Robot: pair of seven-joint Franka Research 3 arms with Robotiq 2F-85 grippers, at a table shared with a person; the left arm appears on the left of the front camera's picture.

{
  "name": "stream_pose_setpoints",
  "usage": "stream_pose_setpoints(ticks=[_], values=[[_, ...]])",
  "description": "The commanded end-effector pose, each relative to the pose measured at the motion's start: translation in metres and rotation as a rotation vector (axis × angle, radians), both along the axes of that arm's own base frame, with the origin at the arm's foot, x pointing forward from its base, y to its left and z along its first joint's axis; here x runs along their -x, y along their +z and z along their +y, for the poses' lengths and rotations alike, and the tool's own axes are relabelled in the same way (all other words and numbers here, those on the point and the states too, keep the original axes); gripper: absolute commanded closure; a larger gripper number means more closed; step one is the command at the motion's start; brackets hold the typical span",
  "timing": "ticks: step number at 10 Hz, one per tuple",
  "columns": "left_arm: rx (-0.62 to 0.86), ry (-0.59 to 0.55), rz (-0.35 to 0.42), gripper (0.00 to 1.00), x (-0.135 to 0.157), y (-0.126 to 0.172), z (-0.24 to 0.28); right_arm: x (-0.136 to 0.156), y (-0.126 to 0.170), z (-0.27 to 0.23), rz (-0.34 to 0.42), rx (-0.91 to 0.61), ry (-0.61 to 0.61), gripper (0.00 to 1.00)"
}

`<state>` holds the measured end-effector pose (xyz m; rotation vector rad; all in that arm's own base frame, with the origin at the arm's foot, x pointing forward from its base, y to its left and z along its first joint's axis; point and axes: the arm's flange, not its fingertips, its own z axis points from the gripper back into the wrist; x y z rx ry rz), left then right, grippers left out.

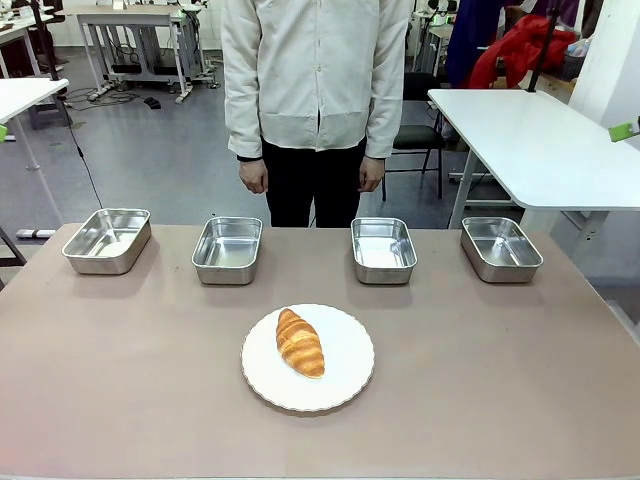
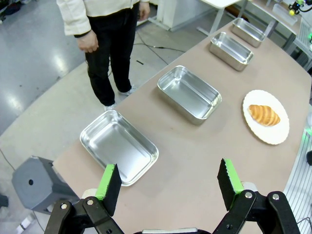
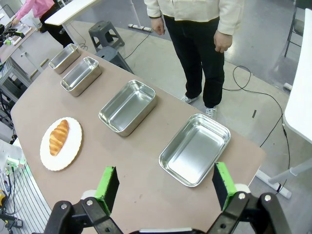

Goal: Place the bread in the container.
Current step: Place the Butter Roll into the Airtight Container indicated by the human.

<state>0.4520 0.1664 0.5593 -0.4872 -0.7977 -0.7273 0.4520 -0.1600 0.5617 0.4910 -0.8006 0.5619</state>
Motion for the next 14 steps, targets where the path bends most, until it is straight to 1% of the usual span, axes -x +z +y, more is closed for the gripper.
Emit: stream_pose_setpoints(ticks=[1, 14], values=[[0.003, -0.005, -0.004, 0.00, -0.0001, 0.0008, -0.0003, -0.0013, 0.0003, 0.0004, -0.012, -0.009, 0.006, 0.00], [0.003, -0.005, -0.004, 0.00, -0.0001, 0.0008, -0.0003, -0.0013, 0.0003, 0.0004, -0.012, -0.009, 0.006, 0.00]])
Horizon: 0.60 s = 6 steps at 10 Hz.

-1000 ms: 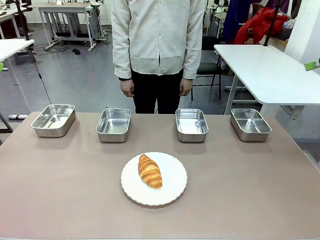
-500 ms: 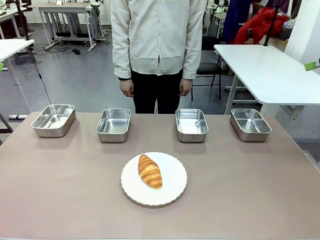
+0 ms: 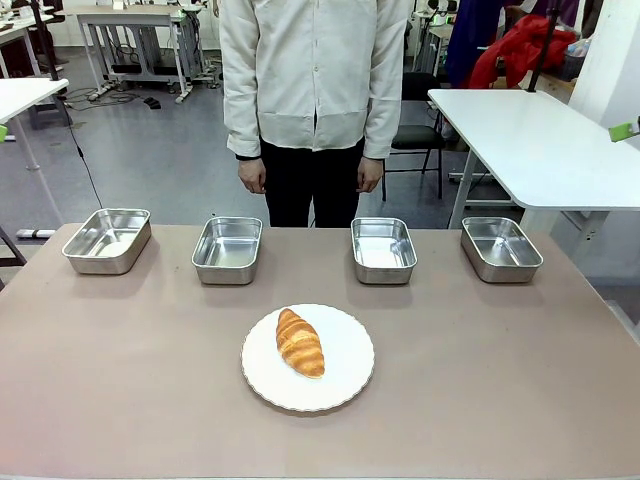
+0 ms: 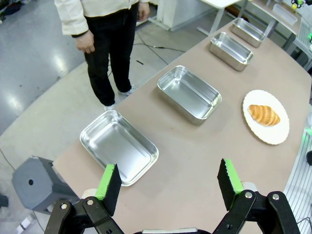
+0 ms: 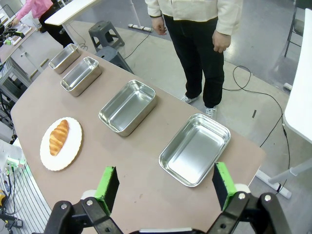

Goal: Place the bread in the container.
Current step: Place the Butter Roll into the Airtight Container indicated by the human.

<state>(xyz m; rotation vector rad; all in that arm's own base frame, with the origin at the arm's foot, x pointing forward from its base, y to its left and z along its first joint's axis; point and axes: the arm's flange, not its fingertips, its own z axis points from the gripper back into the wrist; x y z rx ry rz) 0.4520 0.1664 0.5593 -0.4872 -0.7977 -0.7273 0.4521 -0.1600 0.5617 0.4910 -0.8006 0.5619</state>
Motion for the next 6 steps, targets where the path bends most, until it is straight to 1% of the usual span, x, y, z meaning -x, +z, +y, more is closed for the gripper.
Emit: stream_pose_setpoints(ticks=[1, 6], values=[[0.003, -0.005, -0.004, 0.00, -0.0001, 0.0008, -0.0003, -0.0013, 0.0003, 0.0004, -0.012, -0.009, 0.006, 0.00], [0.003, -0.005, -0.004, 0.00, -0.0001, 0.0008, -0.0003, -0.0013, 0.0003, 0.0004, -0.012, -0.009, 0.006, 0.00]])
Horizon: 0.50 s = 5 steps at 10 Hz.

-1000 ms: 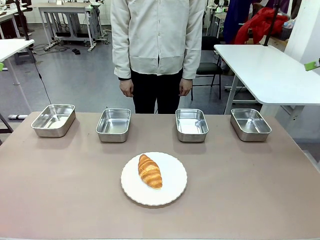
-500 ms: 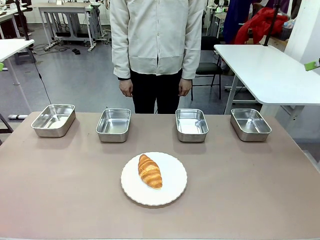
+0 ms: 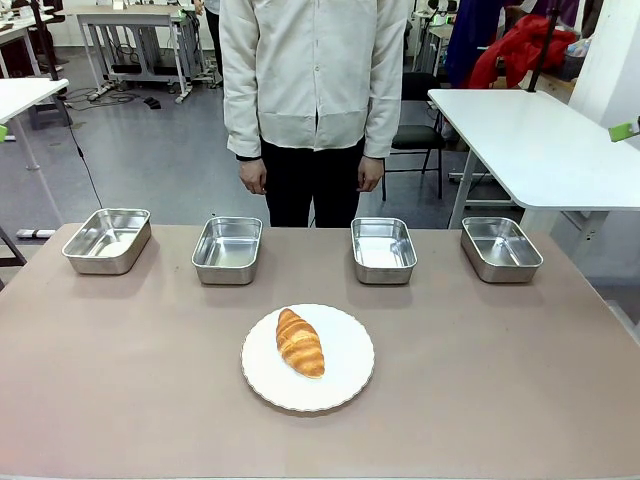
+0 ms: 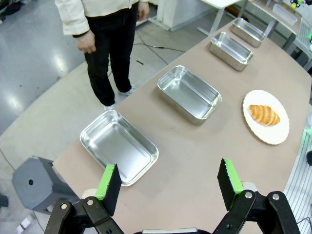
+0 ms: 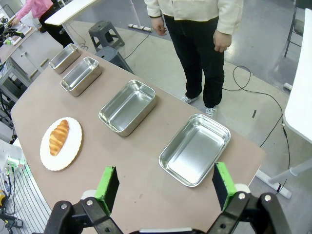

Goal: Place the bread in the container.
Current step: Place the Butter Roll into the Airtight Container indicated by the human.

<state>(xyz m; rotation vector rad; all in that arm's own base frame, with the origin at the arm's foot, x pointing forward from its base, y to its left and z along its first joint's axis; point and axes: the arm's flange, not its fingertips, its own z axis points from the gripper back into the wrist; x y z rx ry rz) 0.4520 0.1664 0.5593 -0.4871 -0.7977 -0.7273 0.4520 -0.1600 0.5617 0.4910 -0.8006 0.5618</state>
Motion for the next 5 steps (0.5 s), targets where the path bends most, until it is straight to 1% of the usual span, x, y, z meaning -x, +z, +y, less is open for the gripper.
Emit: stream_pose_setpoints(ticks=[1, 5], values=[[0.003, -0.005, -0.004, 0.00, -0.0001, 0.0008, -0.0003, -0.0013, 0.0003, 0.0004, -0.012, -0.009, 0.006, 0.00], [0.003, -0.005, -0.004, 0.00, -0.0001, 0.0008, -0.0003, -0.0013, 0.0003, 0.0004, -0.012, -0.009, 0.006, 0.00]])
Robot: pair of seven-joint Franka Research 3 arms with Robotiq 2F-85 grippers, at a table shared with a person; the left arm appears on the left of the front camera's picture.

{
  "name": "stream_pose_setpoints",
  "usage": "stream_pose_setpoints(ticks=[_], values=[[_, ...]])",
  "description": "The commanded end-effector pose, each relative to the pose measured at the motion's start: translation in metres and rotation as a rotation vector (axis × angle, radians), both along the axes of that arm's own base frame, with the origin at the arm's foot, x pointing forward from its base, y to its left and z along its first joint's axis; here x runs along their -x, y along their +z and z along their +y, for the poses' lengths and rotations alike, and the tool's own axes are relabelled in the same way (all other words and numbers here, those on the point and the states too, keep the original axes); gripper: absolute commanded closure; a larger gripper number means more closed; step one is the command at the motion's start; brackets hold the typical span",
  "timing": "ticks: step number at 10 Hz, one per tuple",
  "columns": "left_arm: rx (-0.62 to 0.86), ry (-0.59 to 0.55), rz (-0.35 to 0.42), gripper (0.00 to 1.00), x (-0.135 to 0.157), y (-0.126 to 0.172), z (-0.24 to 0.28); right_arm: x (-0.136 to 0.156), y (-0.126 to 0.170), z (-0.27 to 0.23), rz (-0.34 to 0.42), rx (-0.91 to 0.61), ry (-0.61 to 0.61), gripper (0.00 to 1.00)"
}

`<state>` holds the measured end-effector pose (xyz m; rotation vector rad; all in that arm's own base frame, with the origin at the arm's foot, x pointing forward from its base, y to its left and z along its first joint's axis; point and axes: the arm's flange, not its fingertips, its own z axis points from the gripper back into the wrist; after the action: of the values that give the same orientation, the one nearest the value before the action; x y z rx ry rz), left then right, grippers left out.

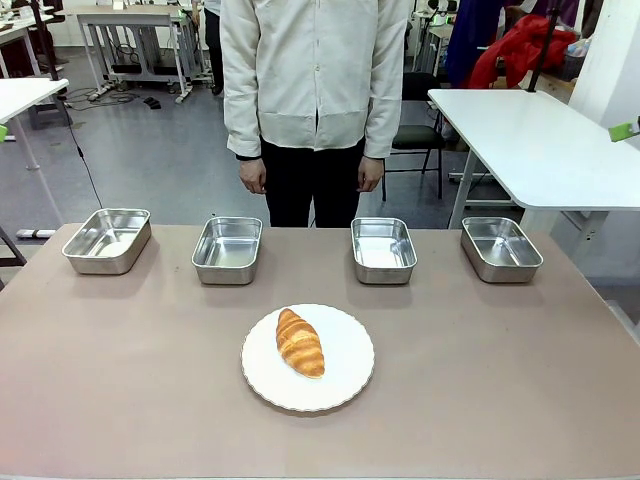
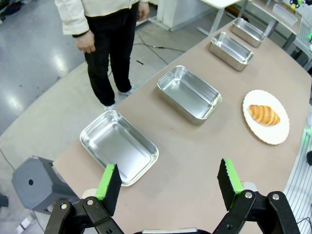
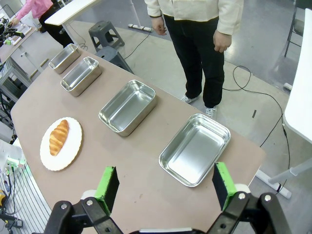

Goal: Place the bread in the container.
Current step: Place the Butter Roll into the Airtight Container indicated by the human.

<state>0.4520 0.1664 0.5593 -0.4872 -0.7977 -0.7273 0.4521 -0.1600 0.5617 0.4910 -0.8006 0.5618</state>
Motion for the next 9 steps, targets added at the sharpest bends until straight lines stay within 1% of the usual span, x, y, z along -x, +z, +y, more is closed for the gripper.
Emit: stream_pose_setpoints(ticks=[1, 9], values=[[0.003, -0.005, -0.004, 0.00, -0.0001, 0.0008, -0.0003, -0.0013, 0.0003, 0.0004, -0.012, -0.009, 0.006, 0.00], [0.003, -0.005, -0.004, 0.00, -0.0001, 0.0008, -0.0003, -0.0013, 0.0003, 0.0004, -0.012, -0.009, 0.006, 0.00]])
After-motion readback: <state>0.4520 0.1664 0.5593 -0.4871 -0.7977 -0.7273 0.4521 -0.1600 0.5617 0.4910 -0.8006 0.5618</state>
